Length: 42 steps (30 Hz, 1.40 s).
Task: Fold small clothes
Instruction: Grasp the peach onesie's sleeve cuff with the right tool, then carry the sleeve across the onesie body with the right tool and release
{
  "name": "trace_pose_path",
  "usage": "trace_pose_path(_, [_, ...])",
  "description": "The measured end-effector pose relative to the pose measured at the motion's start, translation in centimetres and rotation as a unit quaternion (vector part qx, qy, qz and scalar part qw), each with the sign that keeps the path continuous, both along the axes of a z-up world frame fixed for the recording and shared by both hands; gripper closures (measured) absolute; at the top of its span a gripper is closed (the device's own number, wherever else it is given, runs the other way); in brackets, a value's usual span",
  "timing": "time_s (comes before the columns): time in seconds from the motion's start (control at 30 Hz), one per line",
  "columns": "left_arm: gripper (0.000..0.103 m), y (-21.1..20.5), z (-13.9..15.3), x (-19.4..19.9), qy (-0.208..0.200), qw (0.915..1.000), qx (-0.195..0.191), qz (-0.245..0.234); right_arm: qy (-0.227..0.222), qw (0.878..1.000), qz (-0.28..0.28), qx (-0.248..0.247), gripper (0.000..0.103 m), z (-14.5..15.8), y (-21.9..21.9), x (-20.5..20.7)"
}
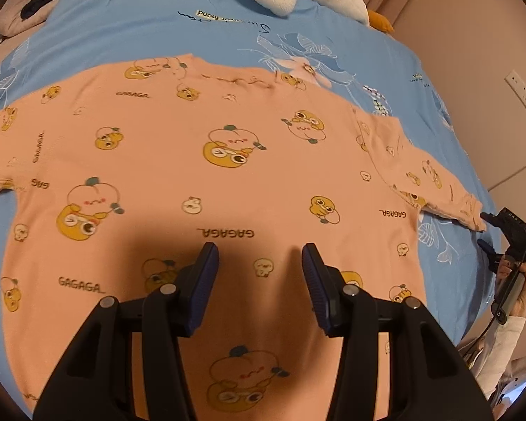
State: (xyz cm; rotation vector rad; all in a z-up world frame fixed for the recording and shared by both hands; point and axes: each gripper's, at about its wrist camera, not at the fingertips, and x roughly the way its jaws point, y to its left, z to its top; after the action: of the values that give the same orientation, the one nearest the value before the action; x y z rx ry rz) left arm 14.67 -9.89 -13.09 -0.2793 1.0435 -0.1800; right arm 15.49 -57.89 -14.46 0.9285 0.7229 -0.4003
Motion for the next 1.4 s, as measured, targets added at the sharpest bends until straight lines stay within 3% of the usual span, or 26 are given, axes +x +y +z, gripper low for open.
trace_pose_path(0.07, [0.055,-0.2,-0.1,0.1,-0.002,1.0,0.003,-0.001,-0.013,1.0,-0.002,-0.011,0.047,-0.1,-0.2,0.5])
trace_pose_path(0.13, [0.055,-0.4,-0.2,0.3,-0.003,1.0,0.001,-0.002,-0.007,1.0,-0.002,-0.024,0.076,-0.6,-0.6,1.2])
trace_pose_path(0.23, [0.055,-0.5,-0.2,0.5,-0.003,1.0,-0.002,-0.003,-0.026,0.999,-0.01,-0.017,0.096,-0.7,-0.8,0.4])
trace_pose_path(0.47, [0.055,-0.3,-0.3,0.5,0.001,1.0,-0.007,-0.001,-0.069,0.993,-0.073,-0.057,0.098,2.2,-2.0,-2.9])
trace_pose_path(0.57, [0.055,-0.3,-0.3,0.5,0.002,1.0,-0.009,-0.001,-0.061,0.994,-0.074,-0.059,0.098,1.8,-2.4,-2.6])
trace_pose_path(0.67, [0.055,0.0,-0.1,0.2,0.003,0.9999,-0.014,0.001,-0.072,0.99,-0.063,-0.103,0.098,3.3,-1.1,-2.7])
trace_pose_path(0.8, [0.055,0.9,0.5,-0.2,-0.003,0.9995,-0.026,0.016,-0.132,0.972,-0.003,-0.196,0.098,8.4,3.5,-2.0])
trace_pose_path(0.9, [0.055,1.8,1.1,-0.6,-0.014,0.9991,-0.027,0.028,-0.192,0.957,0.085,-0.202,0.098,11.3,7.6,-1.4])
trace_pose_path(1.07, [0.055,3.0,1.9,-1.2,-0.023,0.9982,-0.026,0.049,-0.23,0.916,0.234,-0.232,0.098,13.9,16.2,0.1])
trace_pose_path(1.2, [0.055,4.0,2.5,-1.7,-0.032,0.9972,-0.029,0.062,-0.22,0.89,0.338,-0.215,0.098,13.2,21.7,2.0])
trace_pose_path(1.4, [0.054,5.2,2.1,-2.1,-0.027,0.9954,-0.032,0.086,-0.14,0.866,0.433,-0.208,0.098,9.4,27.7,4.7])
